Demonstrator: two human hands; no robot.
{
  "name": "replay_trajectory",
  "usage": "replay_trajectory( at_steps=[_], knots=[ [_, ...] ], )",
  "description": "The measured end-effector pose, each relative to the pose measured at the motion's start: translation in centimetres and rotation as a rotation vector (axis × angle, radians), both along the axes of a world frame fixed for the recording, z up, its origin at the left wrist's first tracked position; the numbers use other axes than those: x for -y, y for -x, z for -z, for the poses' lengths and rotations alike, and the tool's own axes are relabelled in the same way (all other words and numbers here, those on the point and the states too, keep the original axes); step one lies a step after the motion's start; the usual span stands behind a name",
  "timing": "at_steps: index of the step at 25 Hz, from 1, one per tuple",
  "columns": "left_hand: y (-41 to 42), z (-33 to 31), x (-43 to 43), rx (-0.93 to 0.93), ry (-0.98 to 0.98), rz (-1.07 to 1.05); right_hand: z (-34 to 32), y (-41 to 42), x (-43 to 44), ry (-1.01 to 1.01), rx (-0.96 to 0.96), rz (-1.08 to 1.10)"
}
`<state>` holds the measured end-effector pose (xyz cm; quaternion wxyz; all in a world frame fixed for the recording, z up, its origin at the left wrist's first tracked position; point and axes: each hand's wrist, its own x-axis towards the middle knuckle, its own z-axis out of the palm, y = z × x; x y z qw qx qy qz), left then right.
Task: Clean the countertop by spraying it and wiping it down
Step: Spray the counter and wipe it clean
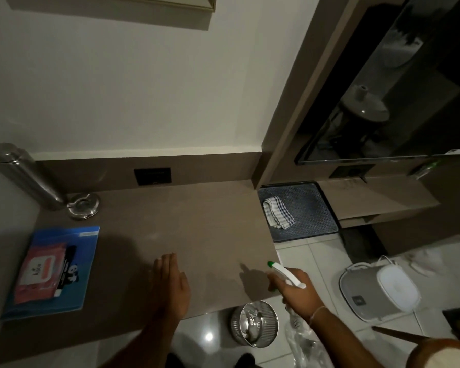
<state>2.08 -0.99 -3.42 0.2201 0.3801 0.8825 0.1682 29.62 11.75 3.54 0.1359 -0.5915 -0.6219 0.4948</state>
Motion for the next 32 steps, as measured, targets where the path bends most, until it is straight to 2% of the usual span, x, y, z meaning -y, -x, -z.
replay_trajectory(
  at_steps=[5,9,13,16,19,21,25,32],
  knots=[
    [-1.6,0.1,-0.8,-0.042,0.036,0.016,0.4,3.0,-1.4,-0.091,0.093,-0.032],
    [-2.3,0.4,-1.4,-0.054,-0.007,0.063,0.4,0.5,-4.9,-0.021,-0.083,0.107],
    [-5.3,0.6,-3.9,-0.133,0.023,-0.003,-0.5,-4.7,-11.3,0.036,-0.227,0.238],
    [-9.0,-0.3,-7.5,-0.155,0.039,-0.023,-1.5,-8.5,-17.0,-0.044,-0.317,0.268],
    [-13.7,-0.3,-11.2,-0.104,0.036,-0.056,-1.4,-11.8,-23.3,-0.215,-0.399,0.195],
    [-16.5,-0.4,-13.3,-0.153,0.040,-0.054,-0.9,-13.1,-27.1,-0.286,-0.363,0.167],
    [-20.3,-1.1,-15.5,-0.216,0.088,-0.086,0.9,-14.4,-33.2,-0.267,-0.357,0.094],
    [-20.1,-2.8,-16.0,-0.271,0.128,-0.040,1.9,-13.3,-41.1,-0.397,-0.345,0.118]
  ],
)
